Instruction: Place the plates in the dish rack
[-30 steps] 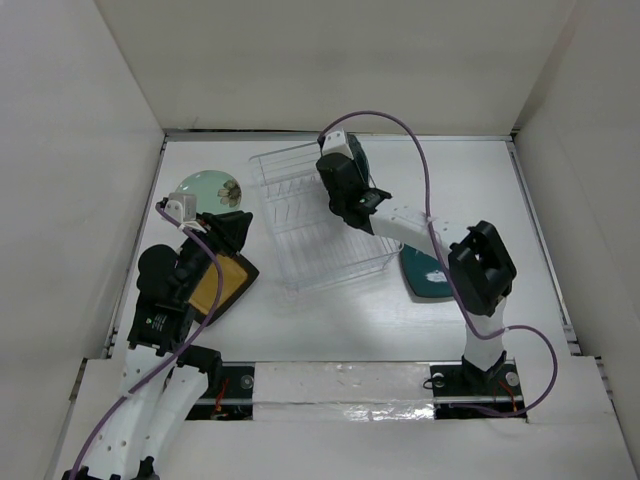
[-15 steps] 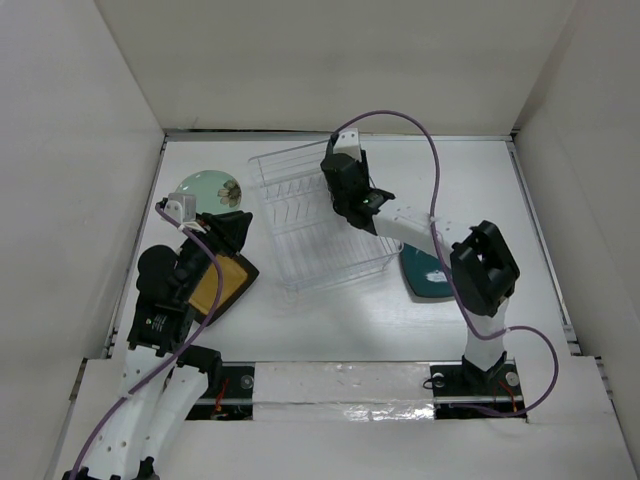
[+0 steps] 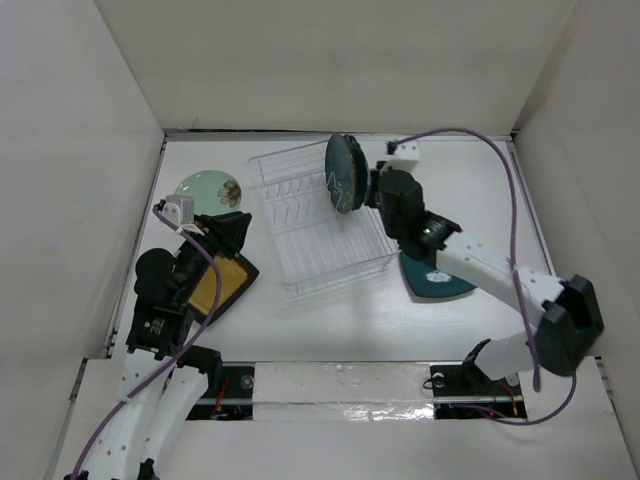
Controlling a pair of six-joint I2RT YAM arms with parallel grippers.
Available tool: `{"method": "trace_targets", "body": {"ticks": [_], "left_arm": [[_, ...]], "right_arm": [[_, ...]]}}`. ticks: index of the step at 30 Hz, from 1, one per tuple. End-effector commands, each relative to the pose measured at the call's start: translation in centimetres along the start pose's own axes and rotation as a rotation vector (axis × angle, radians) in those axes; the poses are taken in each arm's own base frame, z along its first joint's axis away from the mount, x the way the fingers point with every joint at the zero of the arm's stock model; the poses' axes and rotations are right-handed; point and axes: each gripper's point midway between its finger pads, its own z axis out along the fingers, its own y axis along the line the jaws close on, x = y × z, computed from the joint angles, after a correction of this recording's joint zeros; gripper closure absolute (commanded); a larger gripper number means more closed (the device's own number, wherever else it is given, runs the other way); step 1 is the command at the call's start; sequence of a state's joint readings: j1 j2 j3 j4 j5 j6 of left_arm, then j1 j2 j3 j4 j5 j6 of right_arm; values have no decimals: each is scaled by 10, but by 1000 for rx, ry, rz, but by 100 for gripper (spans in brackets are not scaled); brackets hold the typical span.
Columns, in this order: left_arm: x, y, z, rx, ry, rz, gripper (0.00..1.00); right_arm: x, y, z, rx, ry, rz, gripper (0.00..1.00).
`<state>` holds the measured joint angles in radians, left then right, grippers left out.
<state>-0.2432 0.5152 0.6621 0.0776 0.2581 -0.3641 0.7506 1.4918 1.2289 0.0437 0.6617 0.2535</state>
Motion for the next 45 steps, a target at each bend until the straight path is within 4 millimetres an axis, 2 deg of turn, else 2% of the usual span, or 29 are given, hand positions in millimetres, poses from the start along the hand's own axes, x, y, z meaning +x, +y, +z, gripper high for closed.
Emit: {"method": "trace_targets", "body": {"ticks": [1,2,3,4,5,6,7,8,11,16,18,19,21,23,24,25,27,28,32,36,45], "left_arm": [[-18,-13,-3,45,-61,17,78],[-19,-14,-3,52,-61,13,78],[-18,-14,-3,54,-61,11,78],[-18,-15,-3,57,-61,10,78],[-19,-17,-3,64,-62,12,78],[-20,-17,-3,67,-64,9,78],[-20,-17,-4,66,-66,11,78],[-22,-18,-5,70,-73,11,78],[-25,-19,-8,69,-83,13,78],[-28,-21,-10,72,-96,16,78],[-29,-22,-11,75,-100,17,78],[-29,-22,-12,75,-102,17,78],[-29,-22,-12,75,-102,17,78],[-31,-22,-13,74,-109,18,78],[-31,-23,-13,76,-108,19,78],[-31,-23,-14,75,-110,20,78],[-32,-23,-15,75,-113,22,78],[-32,-22,-15,71,-113,23,78],[-33,-22,-15,68,-114,26,78],[-34,-22,-16,63,-116,30,78],[-33,-24,-16,67,-107,35,78]], "right_arm": [[6,-37,-26,16,-7,194,100],[21,-50,-32,27,27,221,100],[48,-69,-45,42,67,289,100],[65,-77,-52,38,103,322,100],[79,-93,-56,74,124,359,100],[119,-111,-67,131,197,401,100],[122,-120,-76,141,194,447,100],[137,-138,-82,194,220,472,100],[163,-164,-106,261,250,575,100],[168,-195,-132,342,228,674,100],[178,-206,-145,379,256,678,99],[184,-206,-148,377,278,687,94],[196,-201,-151,348,318,719,93],[207,-198,-150,331,357,738,76],[221,-200,-151,355,399,740,67],[227,-195,-151,331,442,749,59],[229,-200,-152,353,463,742,50],[226,-200,-151,351,466,741,42],[224,-201,-154,343,513,740,37],[239,-201,-157,346,585,749,36],[248,-185,-173,303,767,726,36]]}}
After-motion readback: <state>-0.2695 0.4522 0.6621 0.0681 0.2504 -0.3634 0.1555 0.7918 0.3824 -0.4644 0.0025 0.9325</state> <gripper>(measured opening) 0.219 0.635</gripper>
